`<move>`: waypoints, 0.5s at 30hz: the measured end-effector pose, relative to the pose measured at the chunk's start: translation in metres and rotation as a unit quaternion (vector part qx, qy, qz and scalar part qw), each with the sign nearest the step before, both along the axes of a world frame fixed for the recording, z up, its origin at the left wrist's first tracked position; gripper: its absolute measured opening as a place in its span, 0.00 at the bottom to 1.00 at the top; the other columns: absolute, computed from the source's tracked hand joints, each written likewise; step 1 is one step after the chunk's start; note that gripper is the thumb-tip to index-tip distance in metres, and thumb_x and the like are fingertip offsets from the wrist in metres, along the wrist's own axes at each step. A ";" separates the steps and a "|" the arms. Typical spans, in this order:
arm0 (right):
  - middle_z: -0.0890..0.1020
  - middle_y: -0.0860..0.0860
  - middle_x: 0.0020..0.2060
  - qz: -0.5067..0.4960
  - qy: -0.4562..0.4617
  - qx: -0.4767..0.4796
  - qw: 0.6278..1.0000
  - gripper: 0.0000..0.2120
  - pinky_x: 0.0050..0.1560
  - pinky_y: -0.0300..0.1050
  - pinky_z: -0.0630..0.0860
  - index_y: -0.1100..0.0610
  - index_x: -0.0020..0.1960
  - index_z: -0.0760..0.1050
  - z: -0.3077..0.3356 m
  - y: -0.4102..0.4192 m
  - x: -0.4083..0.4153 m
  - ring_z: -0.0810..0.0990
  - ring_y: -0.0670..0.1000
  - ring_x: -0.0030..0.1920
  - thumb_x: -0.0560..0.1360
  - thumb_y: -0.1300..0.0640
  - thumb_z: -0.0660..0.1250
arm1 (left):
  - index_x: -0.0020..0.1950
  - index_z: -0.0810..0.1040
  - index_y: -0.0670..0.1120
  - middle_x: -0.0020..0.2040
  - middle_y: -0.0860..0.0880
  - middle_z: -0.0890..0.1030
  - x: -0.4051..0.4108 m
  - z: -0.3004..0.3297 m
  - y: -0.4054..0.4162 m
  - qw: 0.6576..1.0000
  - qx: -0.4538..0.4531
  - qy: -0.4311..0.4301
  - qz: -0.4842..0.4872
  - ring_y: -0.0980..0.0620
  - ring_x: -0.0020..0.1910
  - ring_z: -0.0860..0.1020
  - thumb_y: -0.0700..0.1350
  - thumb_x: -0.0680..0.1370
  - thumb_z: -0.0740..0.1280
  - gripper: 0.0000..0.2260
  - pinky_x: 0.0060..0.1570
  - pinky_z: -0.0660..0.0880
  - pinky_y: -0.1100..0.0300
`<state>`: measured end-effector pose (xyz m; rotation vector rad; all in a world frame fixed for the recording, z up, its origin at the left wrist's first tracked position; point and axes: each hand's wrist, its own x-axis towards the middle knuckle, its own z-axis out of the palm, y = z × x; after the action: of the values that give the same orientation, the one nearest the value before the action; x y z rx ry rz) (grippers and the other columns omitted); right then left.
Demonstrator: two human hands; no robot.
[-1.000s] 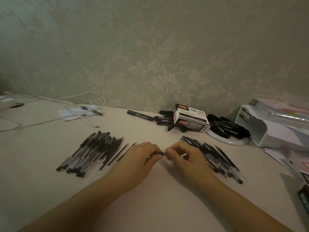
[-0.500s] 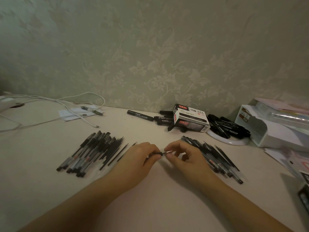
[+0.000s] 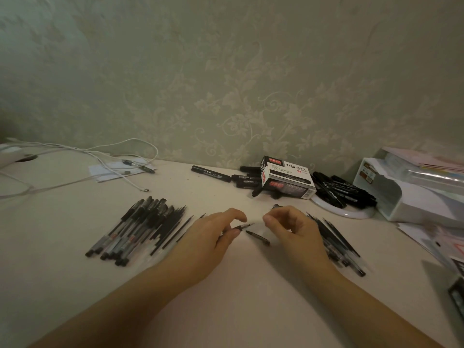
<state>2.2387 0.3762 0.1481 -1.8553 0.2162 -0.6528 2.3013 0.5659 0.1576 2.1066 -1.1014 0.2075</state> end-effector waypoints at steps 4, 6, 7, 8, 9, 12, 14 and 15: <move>0.81 0.37 0.40 -0.001 0.044 -0.158 0.986 0.03 0.39 0.30 0.69 0.45 0.42 0.80 -0.001 0.005 -0.004 0.77 0.39 0.43 0.73 0.48 0.73 | 0.60 0.72 0.58 0.41 0.60 0.73 0.000 0.001 0.000 1.000 0.014 -0.001 0.004 0.62 0.41 0.74 0.48 0.81 0.59 0.09 0.41 0.69 0.69; 0.79 0.36 0.39 0.010 0.055 -0.269 0.962 0.02 0.40 0.30 0.67 0.44 0.44 0.80 -0.003 0.007 -0.005 0.74 0.38 0.45 0.74 0.48 0.71 | 0.60 0.73 0.58 0.42 0.60 0.73 0.001 0.001 0.000 1.000 0.014 -0.005 0.006 0.60 0.42 0.74 0.47 0.81 0.60 0.10 0.42 0.70 0.68; 0.78 0.35 0.39 0.016 0.055 -0.318 0.947 0.01 0.41 0.30 0.66 0.44 0.45 0.79 -0.004 0.008 -0.005 0.73 0.38 0.46 0.75 0.48 0.70 | 0.60 0.73 0.57 0.42 0.59 0.74 0.001 0.000 0.000 1.000 0.014 -0.010 0.007 0.60 0.42 0.74 0.46 0.81 0.60 0.10 0.42 0.70 0.67; 0.77 0.34 0.39 0.022 0.052 -0.354 0.933 0.02 0.42 0.30 0.65 0.45 0.45 0.79 -0.005 0.008 -0.004 0.72 0.37 0.46 0.76 0.49 0.69 | 0.60 0.73 0.57 0.43 0.58 0.74 0.001 0.000 0.001 1.000 0.013 -0.015 0.008 0.59 0.42 0.73 0.46 0.81 0.60 0.10 0.42 0.70 0.65; 0.75 0.34 0.38 0.027 0.048 -0.378 0.924 0.02 0.42 0.31 0.64 0.45 0.45 0.79 -0.006 0.009 -0.004 0.70 0.37 0.46 0.77 0.50 0.69 | 0.60 0.73 0.57 0.43 0.57 0.74 0.002 -0.001 0.001 1.000 0.014 -0.019 0.008 0.59 0.42 0.73 0.46 0.81 0.59 0.10 0.43 0.70 0.64; 0.75 0.38 0.38 0.038 0.045 -0.397 0.916 0.02 0.42 0.33 0.65 0.44 0.45 0.78 -0.008 0.011 -0.004 0.70 0.39 0.45 0.76 0.49 0.69 | 0.61 0.73 0.57 0.45 0.57 0.75 0.002 -0.002 0.001 1.000 0.017 -0.020 0.008 0.58 0.44 0.73 0.46 0.82 0.59 0.10 0.45 0.72 0.61; 0.76 0.39 0.40 0.039 0.047 -0.394 0.917 0.02 0.44 0.35 0.68 0.44 0.47 0.78 -0.008 0.012 -0.004 0.71 0.41 0.46 0.76 0.47 0.69 | 0.61 0.73 0.57 0.45 0.58 0.74 0.002 -0.003 0.001 1.000 0.023 -0.019 0.008 0.59 0.44 0.72 0.46 0.82 0.59 0.10 0.45 0.71 0.63; 0.76 0.39 0.41 0.038 0.047 -0.389 0.919 0.03 0.45 0.35 0.69 0.44 0.49 0.78 -0.007 0.012 -0.004 0.72 0.40 0.46 0.76 0.46 0.68 | 0.61 0.73 0.58 0.45 0.58 0.74 0.003 -0.003 0.000 0.999 0.025 -0.017 0.010 0.60 0.43 0.73 0.46 0.82 0.58 0.10 0.44 0.70 0.64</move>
<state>2.2345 0.3881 0.1407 -2.6480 -0.0754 -0.6452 2.3039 0.5664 0.1544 2.1664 -1.1173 0.2279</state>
